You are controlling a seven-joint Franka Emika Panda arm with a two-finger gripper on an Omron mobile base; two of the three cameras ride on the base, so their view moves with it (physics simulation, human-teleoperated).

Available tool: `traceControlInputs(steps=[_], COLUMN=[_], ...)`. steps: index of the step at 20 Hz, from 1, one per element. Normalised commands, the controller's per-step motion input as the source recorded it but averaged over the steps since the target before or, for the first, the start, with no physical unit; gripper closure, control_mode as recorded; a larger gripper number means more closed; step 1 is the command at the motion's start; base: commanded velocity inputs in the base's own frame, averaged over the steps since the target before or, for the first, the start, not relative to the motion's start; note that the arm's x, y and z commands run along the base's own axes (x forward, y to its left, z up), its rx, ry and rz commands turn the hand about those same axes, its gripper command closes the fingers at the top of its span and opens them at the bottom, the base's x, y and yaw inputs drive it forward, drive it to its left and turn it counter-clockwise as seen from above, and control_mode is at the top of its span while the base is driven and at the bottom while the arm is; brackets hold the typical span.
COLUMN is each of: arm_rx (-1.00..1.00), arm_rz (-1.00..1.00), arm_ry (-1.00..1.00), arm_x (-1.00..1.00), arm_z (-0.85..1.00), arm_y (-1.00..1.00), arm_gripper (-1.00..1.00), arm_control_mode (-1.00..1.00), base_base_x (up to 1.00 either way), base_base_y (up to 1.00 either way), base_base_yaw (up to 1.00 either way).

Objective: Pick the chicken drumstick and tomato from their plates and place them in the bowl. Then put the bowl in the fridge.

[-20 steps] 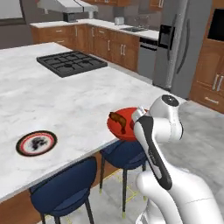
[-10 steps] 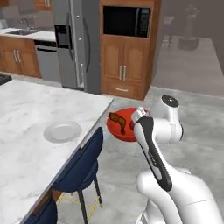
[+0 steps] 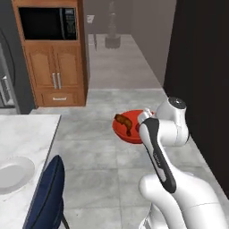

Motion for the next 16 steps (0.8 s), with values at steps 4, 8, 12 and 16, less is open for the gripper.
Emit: traceControlInputs(steps=[4, 8, 12, 16], arm_rx=[0.0, 0.0, 0.0, 0.0], arm_rz=[0.0, 0.0, 0.0, 0.0], arm_ry=[0.0, 0.0, 0.0, 0.0], arm_x=[0.0, 0.0, 0.0, 0.0], arm_z=[0.0, 0.0, 0.0, 0.0], arm_y=[0.0, 0.0, 0.0, 0.0], arm_gripper=[1.0, 1.0, 1.0, 1.0], arm_control_mode=[1.0, 1.0, 1.0, 1.0], base_base_x=[0.87, 0.94, 0.94, 0.94], base_base_y=[0.13, 0.19, 0.23, 0.25], base_base_yaw=[-0.18, -0.11, -0.08, -0.01])
